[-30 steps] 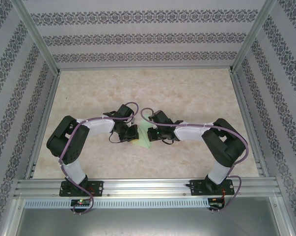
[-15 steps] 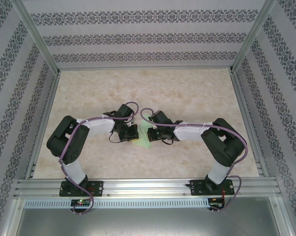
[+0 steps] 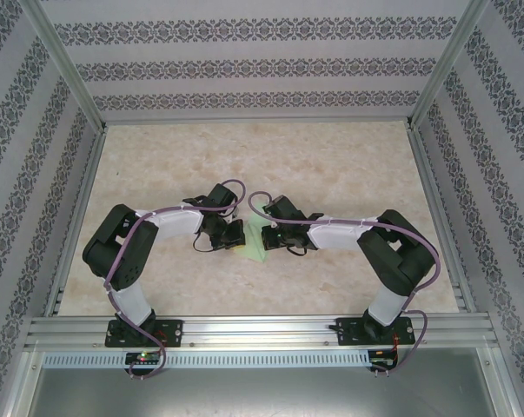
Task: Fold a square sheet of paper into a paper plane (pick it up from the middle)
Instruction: Fold the triangle a second time at the center of the table.
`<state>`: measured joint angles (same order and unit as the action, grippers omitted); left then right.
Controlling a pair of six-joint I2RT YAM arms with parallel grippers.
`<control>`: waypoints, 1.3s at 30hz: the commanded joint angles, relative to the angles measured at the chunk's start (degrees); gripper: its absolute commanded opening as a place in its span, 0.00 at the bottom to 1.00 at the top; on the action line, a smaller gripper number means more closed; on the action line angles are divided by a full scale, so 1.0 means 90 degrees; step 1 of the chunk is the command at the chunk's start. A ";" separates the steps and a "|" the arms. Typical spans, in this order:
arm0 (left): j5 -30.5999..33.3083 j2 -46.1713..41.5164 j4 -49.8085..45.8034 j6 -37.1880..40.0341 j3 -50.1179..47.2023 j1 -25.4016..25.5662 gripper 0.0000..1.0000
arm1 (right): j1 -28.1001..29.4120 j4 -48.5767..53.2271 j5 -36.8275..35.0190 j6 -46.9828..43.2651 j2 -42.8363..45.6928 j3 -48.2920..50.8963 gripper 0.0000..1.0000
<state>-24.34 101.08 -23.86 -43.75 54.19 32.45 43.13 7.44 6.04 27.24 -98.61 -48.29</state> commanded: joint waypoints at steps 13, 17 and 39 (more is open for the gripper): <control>0.0325 0.0182 -0.0229 0.0145 0.0001 0.0067 0.02 | 0.0061 0.0057 -0.0018 -0.0155 0.0057 -0.0279 0.06; 0.0330 0.0185 -0.0249 0.0139 0.0009 0.0067 0.02 | 0.0033 -0.0002 -0.0039 -0.0164 0.0065 -0.0267 0.06; 0.0380 0.0124 -0.0315 0.0143 0.0066 0.0068 0.02 | 0.0249 0.0479 -0.0270 -0.0202 0.0215 -0.0389 0.06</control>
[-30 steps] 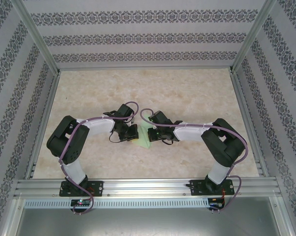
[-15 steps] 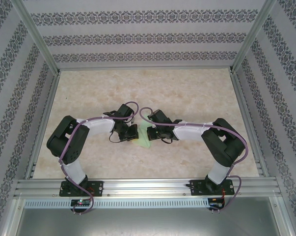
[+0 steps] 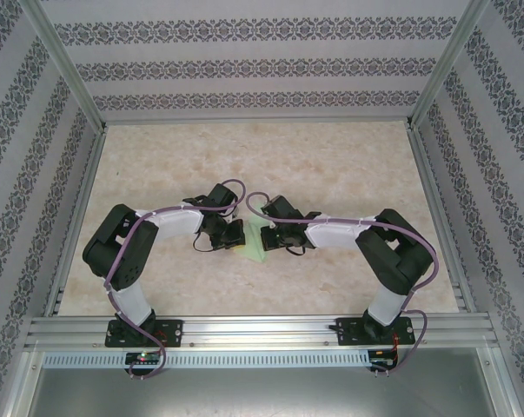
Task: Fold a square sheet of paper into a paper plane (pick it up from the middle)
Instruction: Fold the triangle a second time at the center of the table.
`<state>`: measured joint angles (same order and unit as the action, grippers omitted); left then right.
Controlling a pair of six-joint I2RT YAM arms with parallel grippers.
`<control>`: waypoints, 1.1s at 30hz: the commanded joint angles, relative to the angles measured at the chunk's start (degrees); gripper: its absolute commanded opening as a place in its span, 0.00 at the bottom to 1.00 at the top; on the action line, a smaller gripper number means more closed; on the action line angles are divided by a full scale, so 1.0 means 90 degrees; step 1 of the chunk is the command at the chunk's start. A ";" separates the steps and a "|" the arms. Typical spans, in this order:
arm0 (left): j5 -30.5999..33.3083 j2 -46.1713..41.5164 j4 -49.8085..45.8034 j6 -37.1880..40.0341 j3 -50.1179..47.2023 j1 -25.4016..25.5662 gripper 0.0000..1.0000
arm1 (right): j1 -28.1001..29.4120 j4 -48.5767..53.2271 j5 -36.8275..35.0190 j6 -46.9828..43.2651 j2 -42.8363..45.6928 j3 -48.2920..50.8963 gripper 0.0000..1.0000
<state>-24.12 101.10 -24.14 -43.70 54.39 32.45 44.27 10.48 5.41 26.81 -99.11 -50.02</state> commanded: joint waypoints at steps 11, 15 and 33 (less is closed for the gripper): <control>0.0327 0.0202 -0.0300 0.0176 0.0059 0.0067 0.02 | 0.0008 -0.0059 -0.0135 -0.0129 -0.0163 -0.0209 0.06; 0.0321 0.0222 -0.0316 0.0183 0.0092 0.0067 0.02 | -0.0026 -0.0048 -0.0161 -0.0173 -0.0233 -0.0248 0.06; 0.0331 0.0212 -0.0316 0.0177 0.0077 0.0067 0.02 | -0.0108 -0.0144 0.0041 -0.0198 -0.0280 -0.0225 0.07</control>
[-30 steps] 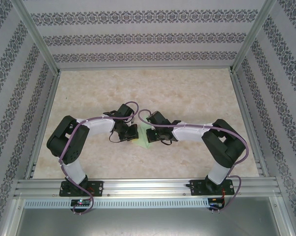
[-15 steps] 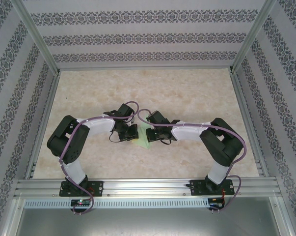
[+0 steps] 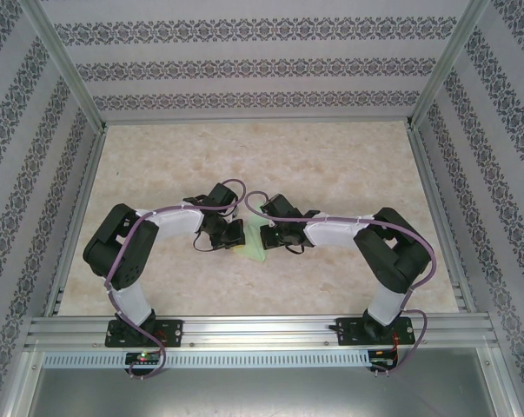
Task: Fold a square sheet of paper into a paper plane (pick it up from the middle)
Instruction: Fold the triangle a second time at the center of the table.
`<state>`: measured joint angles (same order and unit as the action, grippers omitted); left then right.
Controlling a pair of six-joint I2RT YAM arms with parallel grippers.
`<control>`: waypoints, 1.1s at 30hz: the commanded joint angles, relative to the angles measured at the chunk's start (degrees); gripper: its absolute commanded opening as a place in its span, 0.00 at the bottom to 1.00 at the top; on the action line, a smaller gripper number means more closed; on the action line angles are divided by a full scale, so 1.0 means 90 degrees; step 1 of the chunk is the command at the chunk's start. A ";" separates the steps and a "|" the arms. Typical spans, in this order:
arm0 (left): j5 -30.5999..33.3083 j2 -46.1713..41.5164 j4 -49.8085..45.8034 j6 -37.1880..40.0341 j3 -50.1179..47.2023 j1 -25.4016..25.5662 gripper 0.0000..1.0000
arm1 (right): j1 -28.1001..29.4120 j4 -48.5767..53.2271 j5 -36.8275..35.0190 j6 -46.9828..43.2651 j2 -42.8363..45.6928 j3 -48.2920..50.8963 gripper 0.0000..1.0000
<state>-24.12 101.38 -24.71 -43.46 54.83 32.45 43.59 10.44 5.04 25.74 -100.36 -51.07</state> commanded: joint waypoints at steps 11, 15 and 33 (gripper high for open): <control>0.0268 -0.0181 -0.0148 0.0098 0.0120 0.0071 0.07 | -0.0032 -0.0046 -0.0112 0.0000 -0.0186 -0.0040 0.07; 0.0275 -0.0551 0.0113 -0.0058 0.0159 0.0067 0.10 | -0.0031 -0.0065 -0.0097 0.0010 -0.0177 0.0010 0.07; -0.0563 -0.0220 0.2253 -0.1139 -0.0124 0.0057 0.09 | -0.0039 -0.0232 -0.0042 0.0093 -0.0177 0.0123 0.07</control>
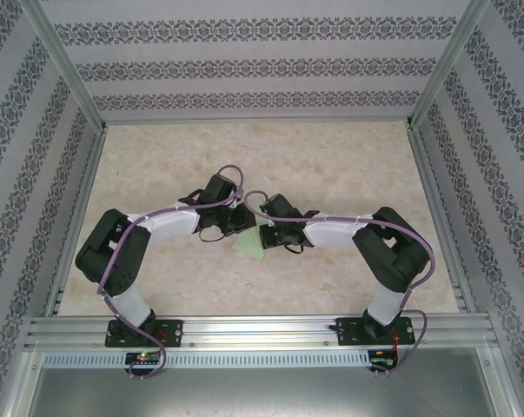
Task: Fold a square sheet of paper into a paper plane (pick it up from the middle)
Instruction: Fold the triangle a second time at the center of the table.
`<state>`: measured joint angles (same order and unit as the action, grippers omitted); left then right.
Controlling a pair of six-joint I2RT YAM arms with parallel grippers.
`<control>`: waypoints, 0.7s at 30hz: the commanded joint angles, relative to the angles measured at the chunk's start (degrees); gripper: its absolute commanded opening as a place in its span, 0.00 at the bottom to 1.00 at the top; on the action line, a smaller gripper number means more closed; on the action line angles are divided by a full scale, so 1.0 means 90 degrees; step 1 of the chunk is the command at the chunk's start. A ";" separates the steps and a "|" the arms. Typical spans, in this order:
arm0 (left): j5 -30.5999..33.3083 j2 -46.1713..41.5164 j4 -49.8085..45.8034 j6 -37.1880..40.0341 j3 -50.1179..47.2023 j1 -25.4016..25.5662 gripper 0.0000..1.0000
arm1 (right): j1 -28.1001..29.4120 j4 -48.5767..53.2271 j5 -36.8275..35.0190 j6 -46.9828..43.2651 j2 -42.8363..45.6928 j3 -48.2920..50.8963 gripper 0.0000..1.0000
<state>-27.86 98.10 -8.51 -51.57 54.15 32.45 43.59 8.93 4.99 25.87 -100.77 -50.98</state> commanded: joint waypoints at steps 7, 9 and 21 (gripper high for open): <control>0.0041 0.0430 0.0213 -0.0176 -0.0069 0.0059 0.09 | -0.0032 -0.0081 -0.0029 0.0085 -0.0141 0.0114 0.07; -0.0013 0.0500 0.0399 -0.0218 -0.0098 0.0058 0.09 | -0.0031 -0.0081 -0.0018 0.0090 -0.0146 0.0111 0.07; 0.0086 0.0760 0.0331 -0.0161 -0.0069 0.0057 0.09 | -0.0035 -0.0069 -0.0034 0.0065 -0.0170 0.0078 0.07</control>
<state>-27.97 103.37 -6.35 -53.04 53.89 32.45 43.59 8.54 5.02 25.98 -100.79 -50.85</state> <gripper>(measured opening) 0.090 0.068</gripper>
